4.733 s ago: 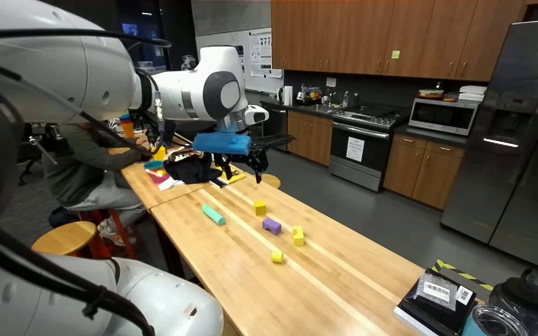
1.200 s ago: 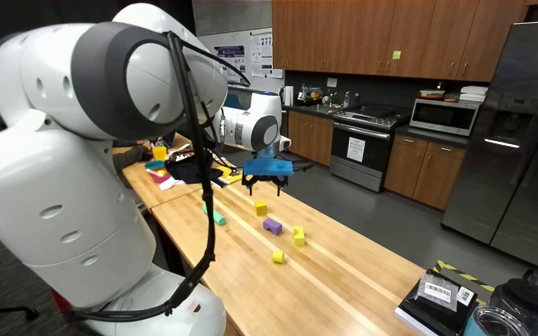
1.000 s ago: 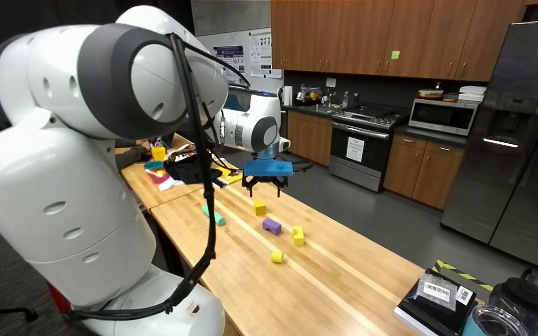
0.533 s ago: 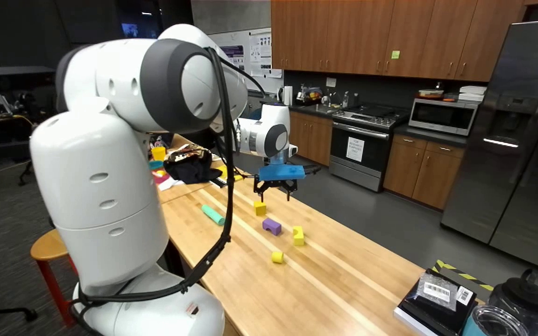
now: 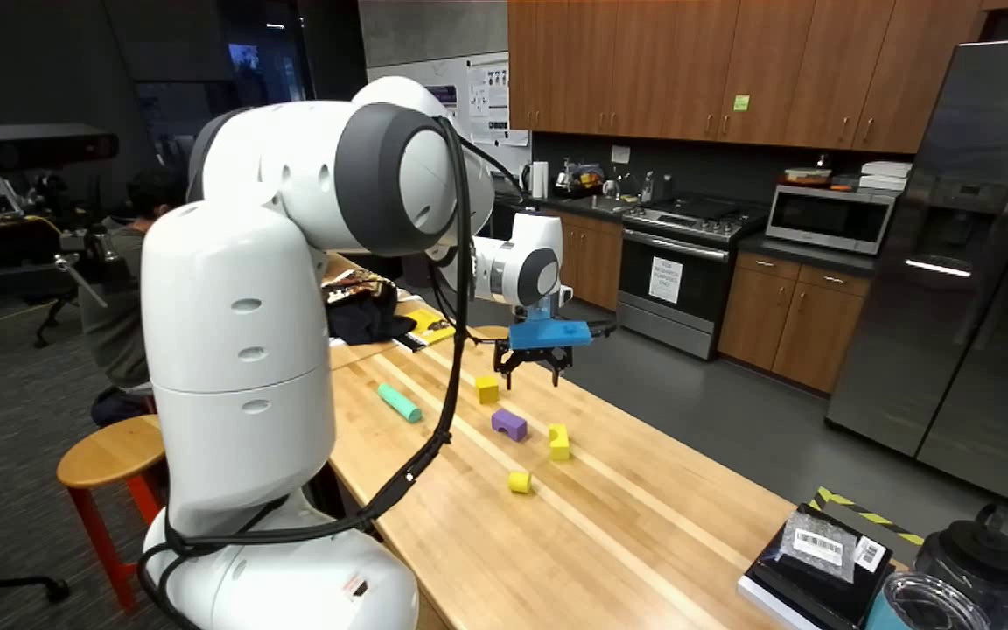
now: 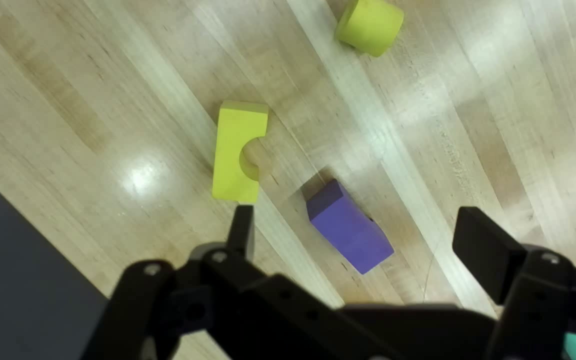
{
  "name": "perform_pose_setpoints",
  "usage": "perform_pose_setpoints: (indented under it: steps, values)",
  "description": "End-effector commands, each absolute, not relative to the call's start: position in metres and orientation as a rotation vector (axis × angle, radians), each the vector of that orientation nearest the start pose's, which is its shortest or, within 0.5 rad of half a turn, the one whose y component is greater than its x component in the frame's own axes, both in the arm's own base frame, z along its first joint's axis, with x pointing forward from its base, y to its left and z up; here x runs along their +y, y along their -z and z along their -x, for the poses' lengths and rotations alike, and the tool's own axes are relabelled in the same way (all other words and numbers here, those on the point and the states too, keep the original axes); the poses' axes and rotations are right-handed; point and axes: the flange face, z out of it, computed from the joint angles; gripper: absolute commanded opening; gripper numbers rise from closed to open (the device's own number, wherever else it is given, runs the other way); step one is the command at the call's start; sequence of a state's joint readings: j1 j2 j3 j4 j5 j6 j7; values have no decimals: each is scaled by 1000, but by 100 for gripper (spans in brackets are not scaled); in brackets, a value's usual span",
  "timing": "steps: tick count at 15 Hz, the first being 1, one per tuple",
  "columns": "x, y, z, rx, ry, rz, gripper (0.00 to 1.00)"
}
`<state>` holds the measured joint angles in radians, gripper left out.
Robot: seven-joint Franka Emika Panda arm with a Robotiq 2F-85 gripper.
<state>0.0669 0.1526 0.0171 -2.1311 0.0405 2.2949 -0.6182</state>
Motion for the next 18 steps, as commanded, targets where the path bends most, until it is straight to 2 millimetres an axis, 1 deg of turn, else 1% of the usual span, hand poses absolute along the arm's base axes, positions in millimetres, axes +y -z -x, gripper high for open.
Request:
perform_pose_setpoints:
  steps: [1, 10, 18]
  values:
    - [39, -327, -575, -1052, 10, 2919, 100]
    - [23, -289, -583, -1036, -59, 2884, 100]
    - [13, -263, -586, -1029, -112, 2858, 100]
